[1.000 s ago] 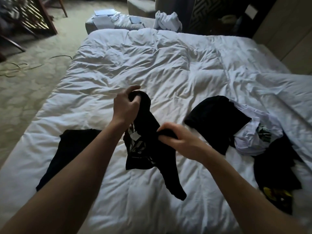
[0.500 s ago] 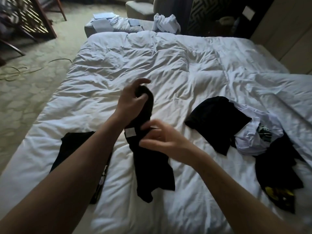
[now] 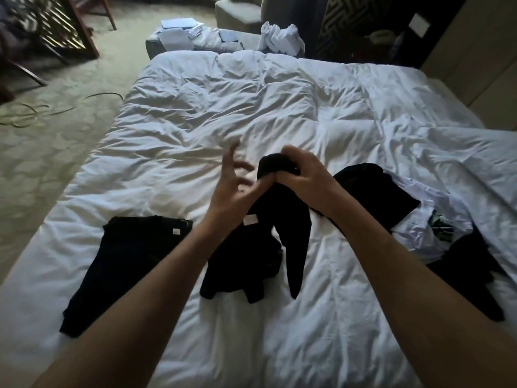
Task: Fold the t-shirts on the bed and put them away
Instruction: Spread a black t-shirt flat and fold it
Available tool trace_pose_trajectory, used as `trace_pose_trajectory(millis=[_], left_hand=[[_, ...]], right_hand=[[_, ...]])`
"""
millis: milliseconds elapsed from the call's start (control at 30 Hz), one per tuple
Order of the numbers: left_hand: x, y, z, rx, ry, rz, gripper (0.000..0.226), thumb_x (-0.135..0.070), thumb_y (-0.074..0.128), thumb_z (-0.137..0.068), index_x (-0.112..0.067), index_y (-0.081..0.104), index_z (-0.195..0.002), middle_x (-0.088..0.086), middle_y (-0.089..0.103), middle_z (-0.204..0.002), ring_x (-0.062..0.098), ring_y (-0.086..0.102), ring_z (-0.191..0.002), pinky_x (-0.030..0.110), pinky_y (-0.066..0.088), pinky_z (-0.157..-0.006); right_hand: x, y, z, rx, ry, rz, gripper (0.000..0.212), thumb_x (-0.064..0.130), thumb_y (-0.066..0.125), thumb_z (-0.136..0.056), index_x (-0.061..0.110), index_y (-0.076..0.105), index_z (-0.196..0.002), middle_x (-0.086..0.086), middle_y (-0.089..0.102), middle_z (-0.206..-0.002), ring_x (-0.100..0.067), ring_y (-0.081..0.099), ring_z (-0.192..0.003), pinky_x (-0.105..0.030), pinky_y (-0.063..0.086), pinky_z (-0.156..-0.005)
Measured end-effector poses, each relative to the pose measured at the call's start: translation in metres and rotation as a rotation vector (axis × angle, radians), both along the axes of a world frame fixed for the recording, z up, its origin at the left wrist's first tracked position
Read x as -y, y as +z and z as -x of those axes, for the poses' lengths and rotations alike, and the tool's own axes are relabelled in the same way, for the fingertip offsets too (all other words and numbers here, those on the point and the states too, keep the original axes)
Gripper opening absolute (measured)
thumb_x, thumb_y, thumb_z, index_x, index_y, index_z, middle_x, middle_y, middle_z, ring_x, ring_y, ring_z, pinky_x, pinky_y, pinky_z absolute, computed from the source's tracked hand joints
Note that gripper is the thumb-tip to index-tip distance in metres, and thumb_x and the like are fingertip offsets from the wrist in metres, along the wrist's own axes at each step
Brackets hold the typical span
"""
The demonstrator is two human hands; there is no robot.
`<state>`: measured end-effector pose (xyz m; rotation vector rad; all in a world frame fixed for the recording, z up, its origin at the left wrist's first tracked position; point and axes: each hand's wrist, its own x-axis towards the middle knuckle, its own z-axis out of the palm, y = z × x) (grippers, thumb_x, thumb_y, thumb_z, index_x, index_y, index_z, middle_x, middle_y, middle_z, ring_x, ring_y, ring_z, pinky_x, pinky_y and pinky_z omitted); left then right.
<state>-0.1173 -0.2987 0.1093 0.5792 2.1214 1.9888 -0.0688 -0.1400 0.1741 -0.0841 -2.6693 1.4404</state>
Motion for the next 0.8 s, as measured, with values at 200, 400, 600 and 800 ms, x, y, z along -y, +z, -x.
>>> trace_pose_trajectory(millis=[200,400,600,800], left_hand=[[0.002,-0.053,-0.025,-0.094,0.075,0.62,0.021,-0.026,0.053,-0.073,-0.006,0.06,-0.07,0.023,0.062,-0.077,0.038,0.06,-0.074,0.034,0.032,-0.061],[0.042,-0.072,-0.027,0.105,0.261,0.563,0.014,-0.027,0.05,-0.075,-0.015,0.058,-0.074,0.017,0.068,-0.079,0.036,0.065,-0.081,0.034,0.036,-0.062],[0.07,-0.002,-0.02,0.024,0.046,0.237,0.012,-0.023,0.048,-0.074,-0.022,0.06,-0.078,-0.006,0.057,-0.069,-0.001,0.048,-0.06,0.029,0.038,-0.064],[0.097,0.111,-0.037,0.155,-0.31,0.134,0.042,-0.032,0.079,-0.068,-0.009,0.074,-0.102,0.017,0.073,-0.1,0.019,0.067,-0.08,0.023,0.054,-0.067]], right_hand=[[0.009,0.017,-0.008,-0.093,-0.111,0.25,0.016,0.0,0.062,-0.089,-0.007,0.047,-0.086,-0.008,0.044,-0.073,-0.013,0.047,-0.069,-0.025,0.04,-0.063],[-0.005,0.033,-0.041,-0.147,-0.321,0.378,0.018,0.009,0.065,-0.09,0.002,0.05,-0.083,-0.007,0.047,-0.072,-0.015,0.051,-0.069,-0.029,0.043,-0.066],[-0.017,0.055,-0.078,-0.012,-0.329,0.535,0.034,0.018,0.063,-0.096,-0.007,0.055,-0.117,-0.015,0.059,-0.099,-0.028,0.06,-0.093,-0.038,0.048,-0.085],[-0.013,0.106,-0.13,0.148,-0.15,0.527,0.025,0.017,0.065,-0.086,0.01,0.07,-0.109,-0.01,0.073,-0.102,-0.021,0.07,-0.09,-0.028,0.057,-0.081]])
